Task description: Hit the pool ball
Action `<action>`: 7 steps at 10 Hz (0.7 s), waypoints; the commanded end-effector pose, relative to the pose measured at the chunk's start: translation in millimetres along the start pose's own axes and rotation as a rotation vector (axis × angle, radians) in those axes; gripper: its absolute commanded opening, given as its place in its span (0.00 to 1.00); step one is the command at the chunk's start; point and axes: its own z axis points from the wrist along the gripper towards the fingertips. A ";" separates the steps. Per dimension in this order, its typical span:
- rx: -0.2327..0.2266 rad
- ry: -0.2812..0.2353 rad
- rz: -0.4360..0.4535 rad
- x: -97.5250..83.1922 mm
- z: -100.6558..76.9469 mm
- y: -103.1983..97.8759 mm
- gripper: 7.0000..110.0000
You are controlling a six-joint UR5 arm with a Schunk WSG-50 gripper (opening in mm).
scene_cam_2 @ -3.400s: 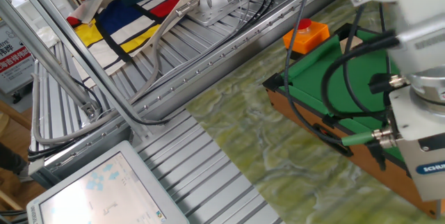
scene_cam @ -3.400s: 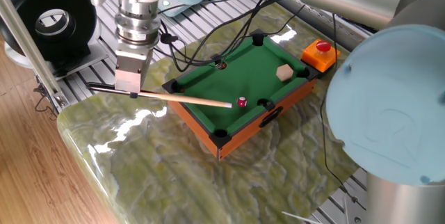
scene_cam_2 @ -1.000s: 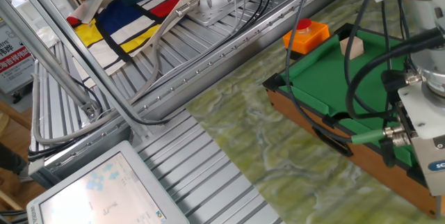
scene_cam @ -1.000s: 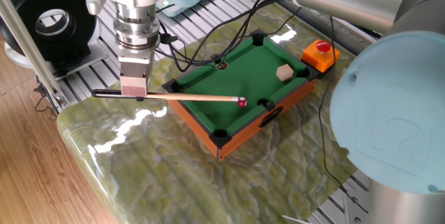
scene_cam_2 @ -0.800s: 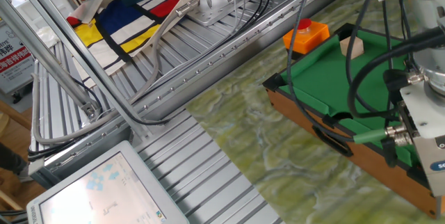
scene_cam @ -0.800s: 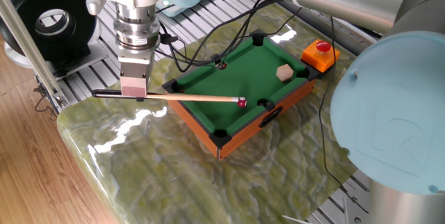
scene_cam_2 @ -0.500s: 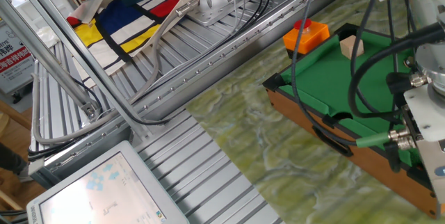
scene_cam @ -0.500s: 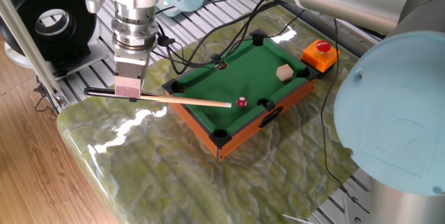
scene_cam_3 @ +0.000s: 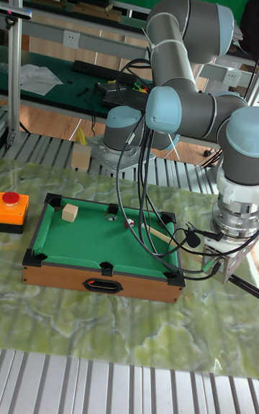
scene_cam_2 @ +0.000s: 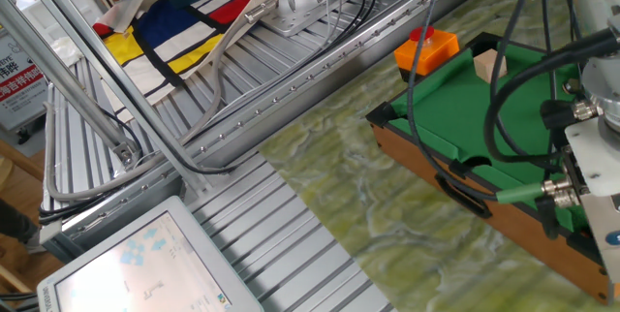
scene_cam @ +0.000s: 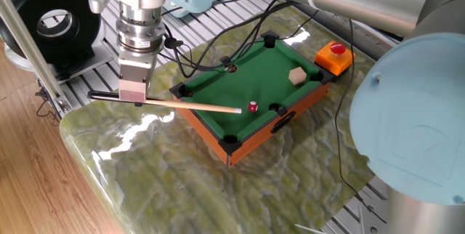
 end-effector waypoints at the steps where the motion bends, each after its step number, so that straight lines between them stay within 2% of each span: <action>1: -0.055 -0.074 -0.003 -18.9 -2.8 13.4 0.00; 2: -0.041 -0.095 0.043 -24.2 -3.0 9.4 0.00; 3: -0.006 -0.103 0.138 -26.1 -3.0 -0.5 0.00; 4: 0.021 -0.076 0.172 -18.9 -2.5 -7.2 0.00; 5: 0.002 -0.080 0.166 -20.2 -2.5 -2.4 0.00; 7: -0.002 -0.077 0.157 -19.7 -2.4 -1.3 0.00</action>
